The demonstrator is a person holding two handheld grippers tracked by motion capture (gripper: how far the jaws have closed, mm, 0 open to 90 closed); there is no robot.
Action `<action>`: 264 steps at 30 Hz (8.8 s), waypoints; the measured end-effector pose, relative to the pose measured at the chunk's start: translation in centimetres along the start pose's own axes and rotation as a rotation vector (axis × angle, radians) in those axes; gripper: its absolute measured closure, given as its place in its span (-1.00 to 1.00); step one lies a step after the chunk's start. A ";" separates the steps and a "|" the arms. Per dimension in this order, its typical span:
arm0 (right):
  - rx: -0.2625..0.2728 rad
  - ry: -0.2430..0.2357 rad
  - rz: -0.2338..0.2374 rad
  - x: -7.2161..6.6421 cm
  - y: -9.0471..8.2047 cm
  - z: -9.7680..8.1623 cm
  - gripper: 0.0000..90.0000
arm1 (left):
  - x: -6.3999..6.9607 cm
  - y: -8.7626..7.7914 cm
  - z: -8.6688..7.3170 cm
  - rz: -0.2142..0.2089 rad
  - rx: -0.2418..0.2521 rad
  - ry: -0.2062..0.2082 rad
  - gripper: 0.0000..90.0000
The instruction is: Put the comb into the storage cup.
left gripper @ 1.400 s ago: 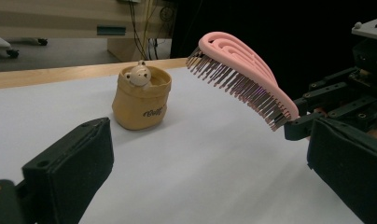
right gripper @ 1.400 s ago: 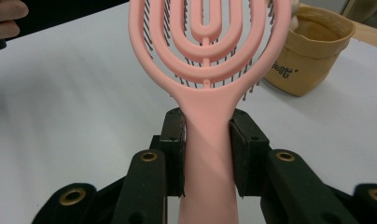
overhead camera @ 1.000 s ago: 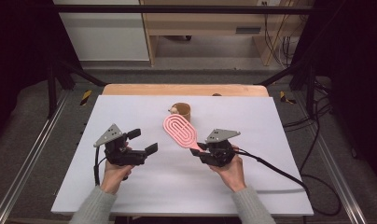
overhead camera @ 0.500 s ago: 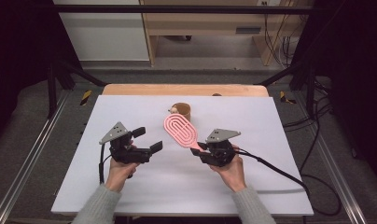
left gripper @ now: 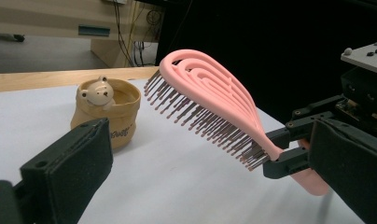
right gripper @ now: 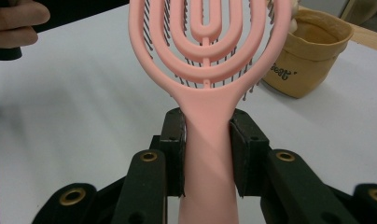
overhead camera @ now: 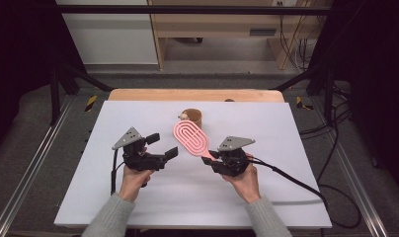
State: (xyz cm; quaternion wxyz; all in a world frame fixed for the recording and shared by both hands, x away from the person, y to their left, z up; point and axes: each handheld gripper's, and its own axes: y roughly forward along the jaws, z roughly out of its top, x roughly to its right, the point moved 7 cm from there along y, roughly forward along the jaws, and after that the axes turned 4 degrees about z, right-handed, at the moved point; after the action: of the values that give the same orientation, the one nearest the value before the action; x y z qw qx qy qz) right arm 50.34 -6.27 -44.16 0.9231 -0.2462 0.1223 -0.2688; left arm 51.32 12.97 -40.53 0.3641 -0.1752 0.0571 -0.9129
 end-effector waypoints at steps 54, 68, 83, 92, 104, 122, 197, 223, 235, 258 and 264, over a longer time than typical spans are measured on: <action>0.014 -0.020 0.009 -0.4 0.0 0.2 0.56 | 1.2 4.3 -0.5 -0.039 -0.038 -0.122 -0.46; 0.025 -0.023 0.010 -0.4 0.0 0.2 0.56 | 1.4 4.7 -0.6 -0.050 -0.043 -0.181 -0.14; 0.036 -0.038 0.000 -0.4 0.2 0.2 0.56 | 1.6 4.7 -0.5 -0.061 -0.035 -0.226 0.03; 0.035 -0.029 0.002 -0.4 0.3 0.1 0.57 | 2.1 4.6 -0.3 -0.071 -0.018 -0.247 0.21; 0.040 -0.022 0.016 -0.6 0.4 0.1 0.59 | 3.2 4.2 0.1 -0.122 0.027 -0.238 0.37; 0.057 -0.029 0.036 -0.7 0.5 0.2 0.56 | 4.1 3.8 0.5 -0.129 0.062 -0.171 0.40; 0.176 0.109 -0.033 6.4 -5.9 -4.6 -0.99 | 0.3 1.2 6.0 0.061 0.101 0.001 0.40; 0.169 0.118 -0.046 7.3 -7.0 -7.1 -0.99 | -1.0 1.6 8.3 0.088 0.113 0.008 0.40; 0.187 0.129 -0.059 7.8 -7.6 -7.4 -0.99 | -1.1 2.3 9.8 0.097 0.123 0.019 0.40; 0.180 0.140 -0.057 7.8 -7.7 -7.8 -0.99 | -1.8 4.5 12.3 0.131 0.119 0.043 0.40; 0.175 0.136 -0.059 7.8 -7.6 -7.8 -0.99 | -2.2 5.3 12.6 0.139 0.120 0.041 0.40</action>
State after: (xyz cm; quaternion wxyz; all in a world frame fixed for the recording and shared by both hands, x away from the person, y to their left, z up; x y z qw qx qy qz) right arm 50.66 -19.24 -47.60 0.9224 -0.1491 0.1536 -0.3216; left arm 60.73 10.89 -30.60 0.4352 -0.1301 0.0215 -0.8906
